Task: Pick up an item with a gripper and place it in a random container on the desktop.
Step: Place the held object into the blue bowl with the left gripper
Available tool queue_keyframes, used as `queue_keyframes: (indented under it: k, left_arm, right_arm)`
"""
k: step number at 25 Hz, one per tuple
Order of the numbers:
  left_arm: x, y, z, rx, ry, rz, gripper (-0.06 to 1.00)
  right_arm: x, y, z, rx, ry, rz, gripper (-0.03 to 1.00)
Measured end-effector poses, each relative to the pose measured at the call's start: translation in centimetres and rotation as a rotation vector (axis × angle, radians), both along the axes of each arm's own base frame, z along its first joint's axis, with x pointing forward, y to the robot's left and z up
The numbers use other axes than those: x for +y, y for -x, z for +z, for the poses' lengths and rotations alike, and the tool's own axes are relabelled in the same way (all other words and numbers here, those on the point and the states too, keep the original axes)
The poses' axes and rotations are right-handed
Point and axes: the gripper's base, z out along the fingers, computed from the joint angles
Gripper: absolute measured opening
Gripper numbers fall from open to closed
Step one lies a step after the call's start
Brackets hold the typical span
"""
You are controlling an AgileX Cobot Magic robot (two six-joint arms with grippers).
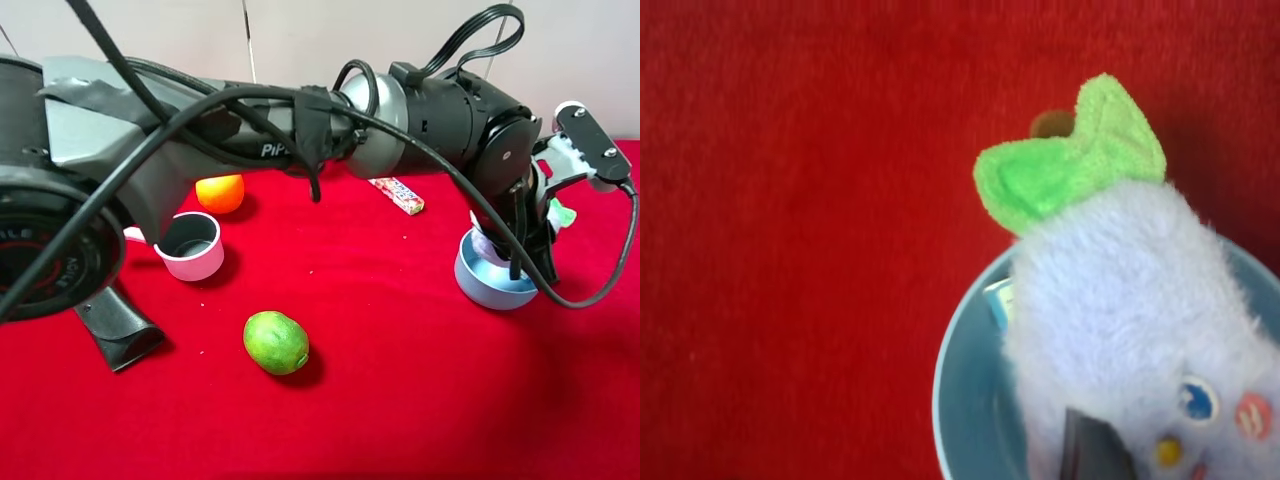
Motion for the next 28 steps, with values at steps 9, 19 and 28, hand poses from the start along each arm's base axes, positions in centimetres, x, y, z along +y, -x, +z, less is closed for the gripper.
queue_keyframes:
  k: [9,19,28]
  left_arm:
    - [-0.4,-0.2,-1.4,-0.035,0.004,-0.014,0.4]
    - [-0.9,-0.5,-3.4,-0.052,0.019,-0.021,0.4]
    - [-1.0,-0.5,-3.7,-0.061,0.029,-0.024,0.4]
  right_arm:
    - [0.0,0.0,0.0,0.0,0.0,0.0,0.69]
    - [0.0,0.0,0.0,0.0,0.0,0.0,0.69]
    - [0.0,0.0,0.0,0.0,0.0,0.0,0.69]
